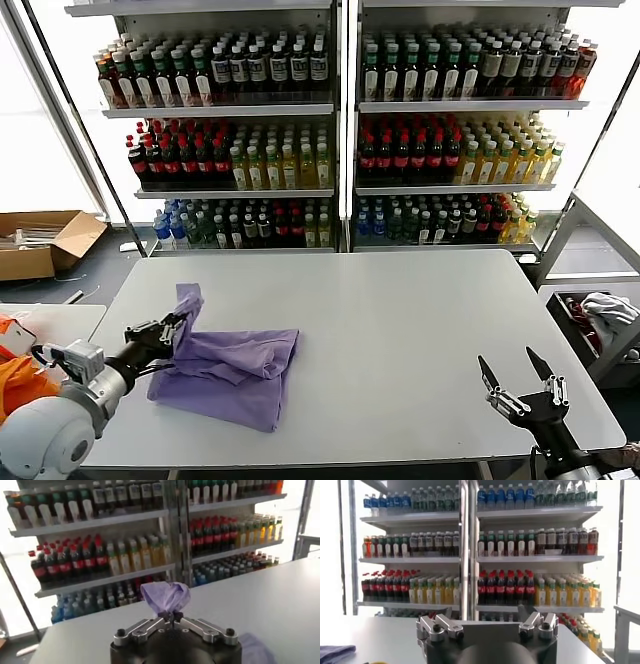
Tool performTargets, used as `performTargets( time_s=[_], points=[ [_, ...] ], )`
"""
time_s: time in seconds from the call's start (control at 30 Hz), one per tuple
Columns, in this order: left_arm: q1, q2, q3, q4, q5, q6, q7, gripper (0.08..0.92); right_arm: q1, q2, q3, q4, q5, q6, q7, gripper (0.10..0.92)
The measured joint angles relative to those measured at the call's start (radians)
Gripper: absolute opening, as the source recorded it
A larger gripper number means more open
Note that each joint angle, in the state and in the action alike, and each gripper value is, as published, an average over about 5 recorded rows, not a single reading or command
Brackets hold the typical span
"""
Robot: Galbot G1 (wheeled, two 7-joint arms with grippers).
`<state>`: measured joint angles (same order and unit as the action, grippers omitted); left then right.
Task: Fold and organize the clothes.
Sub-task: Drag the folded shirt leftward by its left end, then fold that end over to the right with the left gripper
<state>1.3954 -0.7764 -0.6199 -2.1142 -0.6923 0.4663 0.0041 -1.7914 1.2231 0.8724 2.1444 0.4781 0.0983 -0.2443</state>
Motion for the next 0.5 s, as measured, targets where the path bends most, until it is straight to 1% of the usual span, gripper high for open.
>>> performTargets(
  time_s=[0.17,0.37,0.5],
  points=[
    [-0.045,-0.041,0.117,0.005,0.031,0.002,-0.001,0.093,-0.003,0.003,0.004,0.003,-0.002,0.000,-0.001,0.823],
    [-0.097,-0.092,0.244,0.048,0.066,0.001,0.001,0.107,-0.013,0.001,0.010,0.008,0.002,0.006,-0.005,0.823],
    [-0.126,-0.119,0.305,0.087,0.074,0.007,0.004,0.194,-0.015,-0.001,0.015,0.008,0.005,0.010,-0.005,0.823]
  ],
)
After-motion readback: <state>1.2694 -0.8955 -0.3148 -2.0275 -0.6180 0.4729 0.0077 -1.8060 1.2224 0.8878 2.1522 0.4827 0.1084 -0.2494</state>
